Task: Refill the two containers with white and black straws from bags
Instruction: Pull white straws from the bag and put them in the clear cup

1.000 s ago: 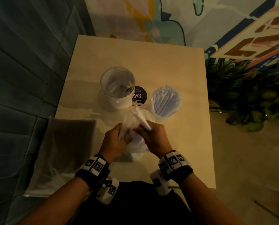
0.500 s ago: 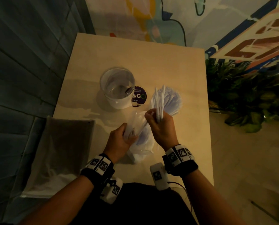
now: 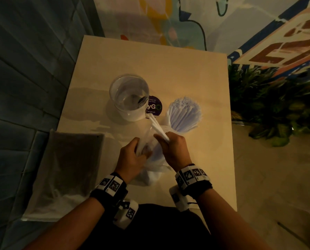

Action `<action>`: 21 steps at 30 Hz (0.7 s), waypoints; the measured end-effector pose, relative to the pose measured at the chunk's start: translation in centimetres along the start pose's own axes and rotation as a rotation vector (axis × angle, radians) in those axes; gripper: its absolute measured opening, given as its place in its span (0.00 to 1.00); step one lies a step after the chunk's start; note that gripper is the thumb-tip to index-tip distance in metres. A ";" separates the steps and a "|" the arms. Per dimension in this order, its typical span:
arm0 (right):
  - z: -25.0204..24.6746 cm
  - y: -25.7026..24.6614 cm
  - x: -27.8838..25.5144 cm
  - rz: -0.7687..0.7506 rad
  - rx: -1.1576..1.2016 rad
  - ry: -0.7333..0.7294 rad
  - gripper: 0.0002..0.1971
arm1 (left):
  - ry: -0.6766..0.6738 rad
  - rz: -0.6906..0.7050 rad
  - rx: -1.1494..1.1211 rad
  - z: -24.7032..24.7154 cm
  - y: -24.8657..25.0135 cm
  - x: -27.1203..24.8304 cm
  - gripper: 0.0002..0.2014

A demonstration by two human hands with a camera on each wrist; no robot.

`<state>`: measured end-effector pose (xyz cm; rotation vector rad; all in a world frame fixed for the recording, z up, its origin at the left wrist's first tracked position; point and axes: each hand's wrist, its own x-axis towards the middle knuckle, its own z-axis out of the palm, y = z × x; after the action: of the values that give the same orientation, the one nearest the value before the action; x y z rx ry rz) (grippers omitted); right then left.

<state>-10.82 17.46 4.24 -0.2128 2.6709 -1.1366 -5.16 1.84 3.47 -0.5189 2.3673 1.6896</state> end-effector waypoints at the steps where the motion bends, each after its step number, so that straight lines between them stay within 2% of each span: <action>1: -0.3 -0.3 0.0 0.033 0.067 0.042 0.17 | -0.008 -0.004 0.000 0.0 -0.1 0.1 0.09; 5: -2.6 -2.1 0.6 0.275 0.485 0.234 0.23 | -0.025 0.005 0.038 -0.3 -0.6 0.4 0.10; 7: -4.2 -3.3 1.1 0.312 0.677 0.316 0.25 | -0.015 0.007 0.031 -0.3 -0.9 0.5 0.12; 11: -6.8 -5.3 1.9 0.159 1.039 0.348 0.22 | 0.007 -0.004 0.084 -0.3 -0.9 0.8 0.12; 15: -8.9 -6.2 2.3 0.036 1.130 0.366 0.22 | -0.001 0.037 0.090 -0.4 -0.9 0.6 0.10; 21: -13.2 -8.6 3.7 -0.297 1.182 0.507 0.22 | 0.002 -0.004 0.091 -0.8 -0.6 0.3 0.10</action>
<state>-17.48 19.79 18.77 -0.0981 1.8081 -2.8981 -5.19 0.82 3.07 -0.5093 2.4292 1.5722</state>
